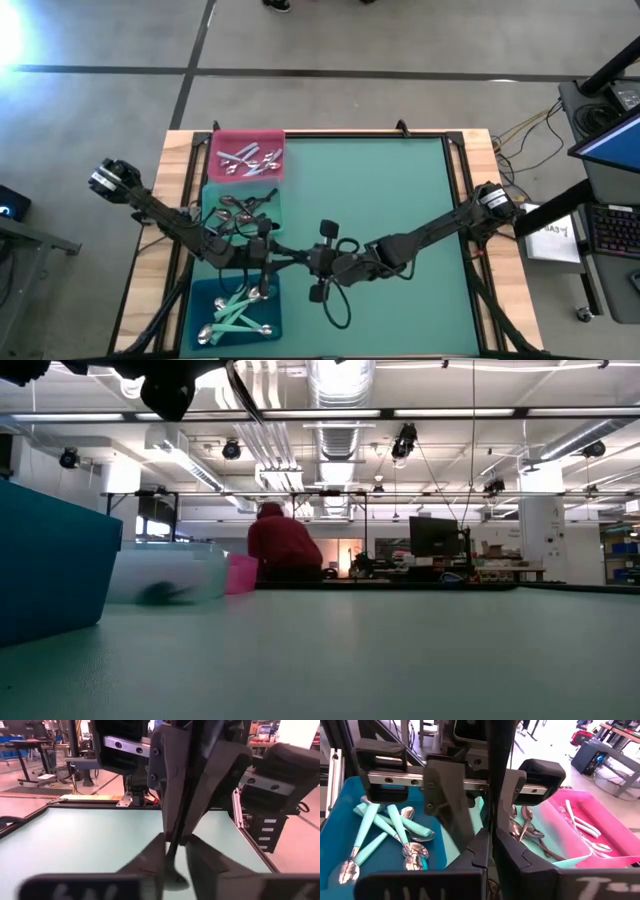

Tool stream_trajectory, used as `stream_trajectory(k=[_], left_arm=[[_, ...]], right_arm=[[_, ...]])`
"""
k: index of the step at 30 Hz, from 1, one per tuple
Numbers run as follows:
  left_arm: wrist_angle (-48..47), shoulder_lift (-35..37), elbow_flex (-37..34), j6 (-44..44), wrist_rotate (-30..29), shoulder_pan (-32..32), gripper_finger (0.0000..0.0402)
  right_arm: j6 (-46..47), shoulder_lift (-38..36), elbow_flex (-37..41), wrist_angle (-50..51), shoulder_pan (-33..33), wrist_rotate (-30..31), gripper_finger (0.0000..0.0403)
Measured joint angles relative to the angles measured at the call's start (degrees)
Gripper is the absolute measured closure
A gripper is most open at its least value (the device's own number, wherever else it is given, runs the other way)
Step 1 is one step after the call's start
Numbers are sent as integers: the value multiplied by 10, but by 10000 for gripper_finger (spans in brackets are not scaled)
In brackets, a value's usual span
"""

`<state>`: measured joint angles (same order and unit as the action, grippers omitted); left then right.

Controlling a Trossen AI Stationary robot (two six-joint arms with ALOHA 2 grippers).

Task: Sort silverware by color (type)
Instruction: Put the black spoon into the green bin

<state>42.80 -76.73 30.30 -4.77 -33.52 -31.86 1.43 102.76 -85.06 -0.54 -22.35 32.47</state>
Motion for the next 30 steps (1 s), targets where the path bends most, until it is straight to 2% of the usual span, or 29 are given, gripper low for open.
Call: stream_trajectory(k=[3, 10, 18, 22, 26, 30], left_arm=[[-3, 0, 0, -8, -1, 1, 389], [-4, 1, 0, -33, -1, 3, 397], [-8, 5, 0, -38, -1, 7, 400], [-35, 14, 0, -44, 0, 14, 400], [-137, 48, 0, -102, 1, 36, 400], [-302, 101, 0, -150, 20, 73, 401]], right_arm=[[3, 0, 0, -1, 0, 0, 394], [19, -2, 0, 0, 0, 1, 388], [9, -21, 0, 15, 0, 1, 308], [48, -47, 0, 61, 2, 5, 272], [95, -90, 0, 142, 15, 5, 259], [104, -117, 3, 211, 35, 1, 262]])
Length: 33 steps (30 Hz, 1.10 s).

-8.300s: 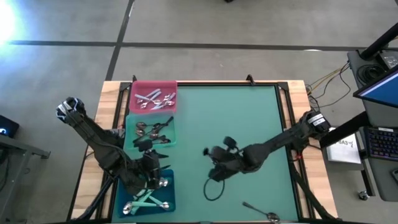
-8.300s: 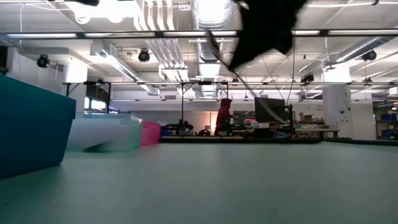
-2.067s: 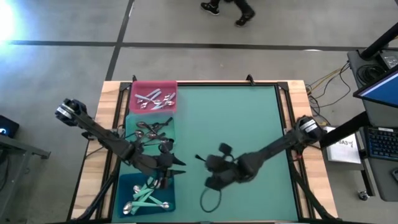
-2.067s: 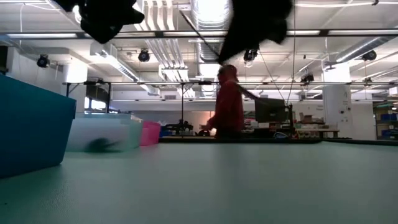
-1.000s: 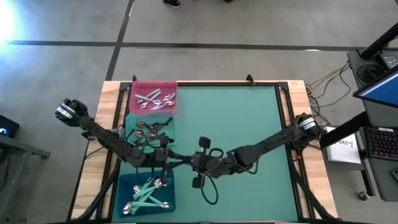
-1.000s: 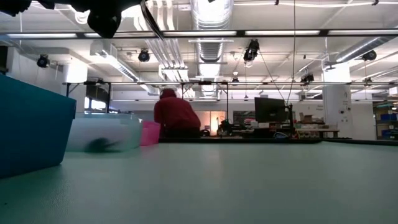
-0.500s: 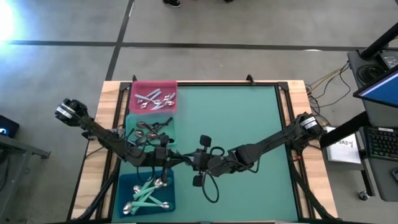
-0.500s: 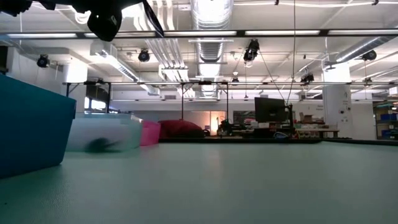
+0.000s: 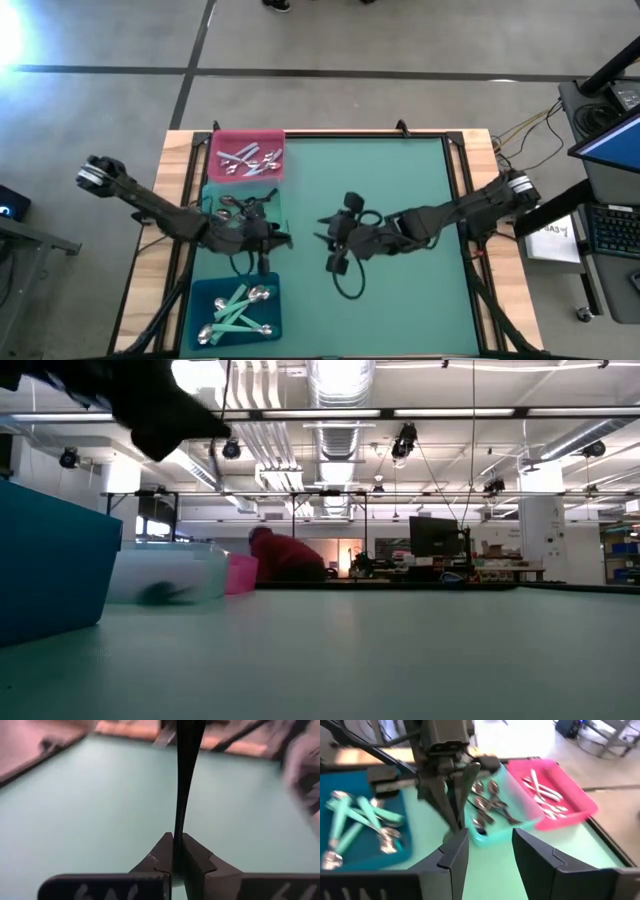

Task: Sort silverware by color (type)
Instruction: Put the black spoon into the green bin, then return to Home Position

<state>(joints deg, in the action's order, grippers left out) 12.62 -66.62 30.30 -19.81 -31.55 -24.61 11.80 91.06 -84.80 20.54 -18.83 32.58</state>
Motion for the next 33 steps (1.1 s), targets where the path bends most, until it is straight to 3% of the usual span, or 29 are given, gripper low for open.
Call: stream_trajectory(k=[6, 13, 18, 24, 28, 33], left_arm=[[-240, 91, 0, -41, 38, 78, 401], [-375, 183, 0, -33, 102, 147, 401], [-525, 227, 0, -58, 112, 170, 401], [-602, 236, 25, -111, 105, 179, 393], [-620, 219, 50, -127, 105, 179, 368], [-720, 181, 90, -138, 96, 181, 330]], right_arm=[[-4, -7, 9, 57, 45, -16, 274], [-19, -9, 19, 116, 105, -60, 280], [-13, -10, 36, 146, 148, -66, 278], [-13, -10, 93, 121, 186, -113, 285], [-11, -19, 137, 91, 202, -116, 290], [-4, -59, 199, 43, 212, -119, 297]])
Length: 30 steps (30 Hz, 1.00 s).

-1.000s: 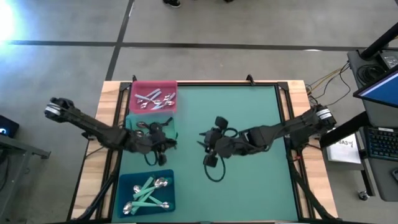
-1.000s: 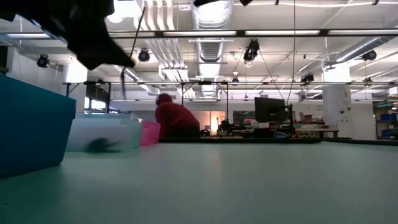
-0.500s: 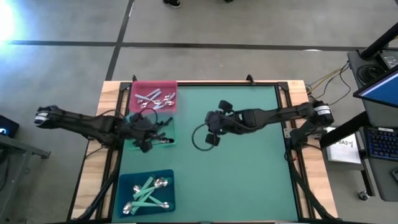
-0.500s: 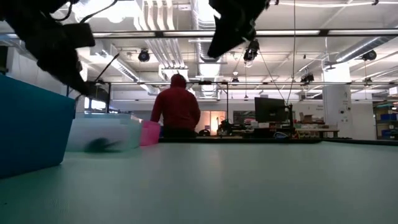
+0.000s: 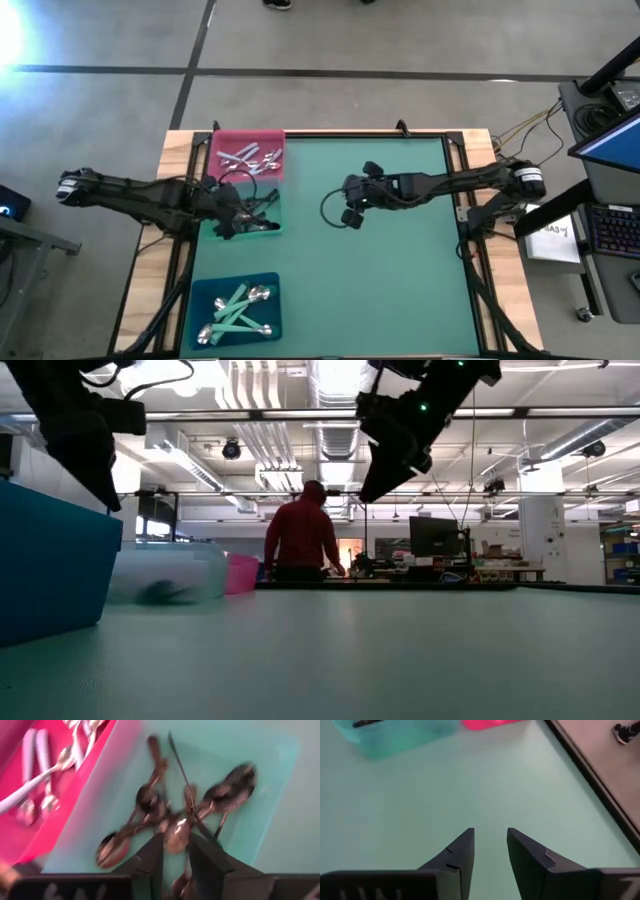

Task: Sort silverware by color (type)
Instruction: Return to Home Position

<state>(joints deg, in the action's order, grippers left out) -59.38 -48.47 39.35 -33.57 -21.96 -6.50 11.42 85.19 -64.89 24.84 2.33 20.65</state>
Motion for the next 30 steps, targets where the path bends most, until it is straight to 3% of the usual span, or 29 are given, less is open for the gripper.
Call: stream_trajectory(k=[5, 9, 15, 22, 26, 30], left_arm=[[-28, -33, 28, -14, 0, 0, 299], [23, -37, 34, -17, -22, -1, 290], [137, -13, 14, 5, -29, -4, 288], [213, 28, -4, 10, -30, -23, 288], [219, 54, -16, -5, -30, -59, 288], [239, 79, -39, -13, -39, -100, 288]], right_arm=[[0, -84, 94, -99, 2, 2, 302], [1, -164, 190, -228, 1, -3, 305], [5, -236, 306, -380, 1, -58, 305], [-6, -255, 375, -406, 3, -48, 305], [20, -256, 415, -405, 7, -5, 305], [44, -256, 450, -434, 7, -5, 305]])
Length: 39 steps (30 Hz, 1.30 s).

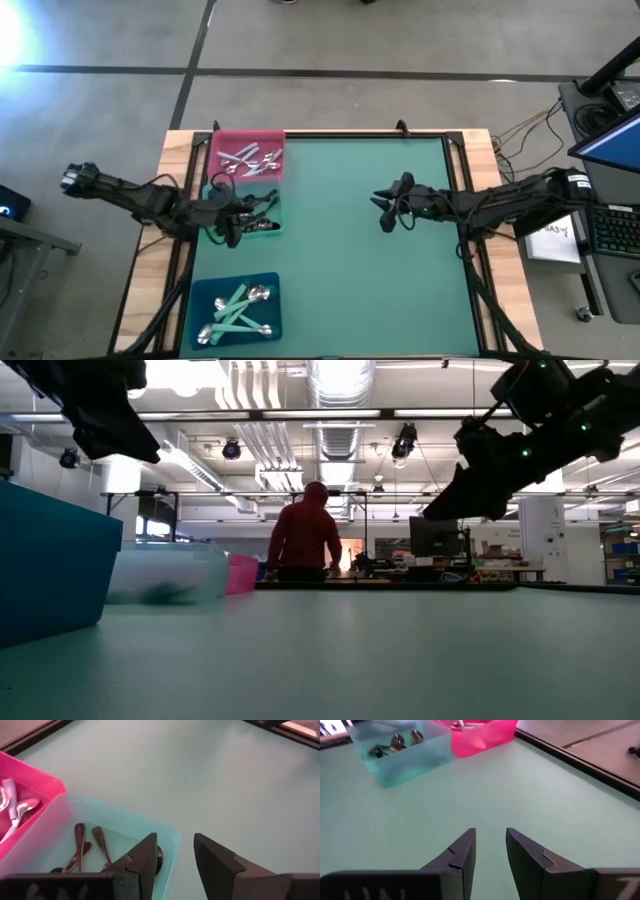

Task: Sort silverware by color (type)
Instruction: Return to Home Position

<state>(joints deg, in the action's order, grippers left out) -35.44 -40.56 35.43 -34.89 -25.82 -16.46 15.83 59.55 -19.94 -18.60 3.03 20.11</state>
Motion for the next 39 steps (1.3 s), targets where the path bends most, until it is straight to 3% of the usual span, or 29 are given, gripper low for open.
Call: stream_trajectory(k=[5, 9, 17, 21, 39], left_arm=[[25, 19, -27, -21, -49, -41, 288], [81, 24, -63, -22, -52, -62, 288], [326, 1, -174, 2, -31, -71, 288], [404, -18, -209, 13, -19, -71, 288], [434, -86, -224, 80, -21, -71, 288]], right_arm=[[3, 0, 44, -79, 0, -1, 305], [30, 0, 63, -83, 0, -1, 305], [67, 1, 84, -82, 0, 0, 305], [67, 1, 82, -73, 0, 3, 305], [67, 1, 81, -68, 0, 5, 305]])
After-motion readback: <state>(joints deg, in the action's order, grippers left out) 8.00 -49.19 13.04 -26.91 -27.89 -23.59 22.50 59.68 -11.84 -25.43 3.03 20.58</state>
